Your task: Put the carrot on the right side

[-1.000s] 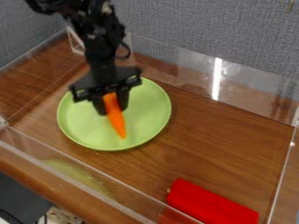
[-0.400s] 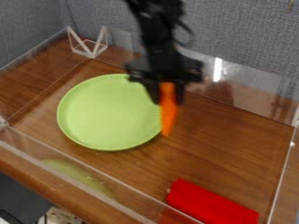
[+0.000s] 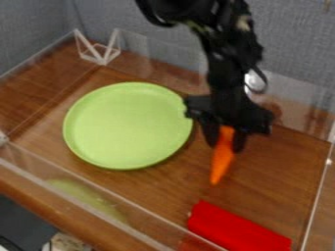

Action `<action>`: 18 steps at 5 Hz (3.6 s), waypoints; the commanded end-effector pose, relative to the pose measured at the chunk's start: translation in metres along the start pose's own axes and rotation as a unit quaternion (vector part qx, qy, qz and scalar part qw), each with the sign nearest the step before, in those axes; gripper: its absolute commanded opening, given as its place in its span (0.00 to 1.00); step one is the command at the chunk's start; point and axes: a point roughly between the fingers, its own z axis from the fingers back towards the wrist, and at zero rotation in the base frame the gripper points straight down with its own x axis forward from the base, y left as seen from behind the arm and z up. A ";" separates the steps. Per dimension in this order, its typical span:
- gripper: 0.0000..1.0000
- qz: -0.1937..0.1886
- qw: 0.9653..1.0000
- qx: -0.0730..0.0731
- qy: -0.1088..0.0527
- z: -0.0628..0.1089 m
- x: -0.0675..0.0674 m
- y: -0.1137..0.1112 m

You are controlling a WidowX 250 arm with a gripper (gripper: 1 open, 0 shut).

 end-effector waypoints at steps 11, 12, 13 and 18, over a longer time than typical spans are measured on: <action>0.00 -0.144 0.985 0.052 0.080 -0.041 -0.010 0.019; 0.00 -0.148 0.983 0.055 0.091 -0.045 -0.014 0.022; 1.00 -0.143 0.984 0.056 0.088 -0.038 -0.013 0.023; 1.00 -0.119 0.991 0.054 -0.017 0.066 0.013 0.016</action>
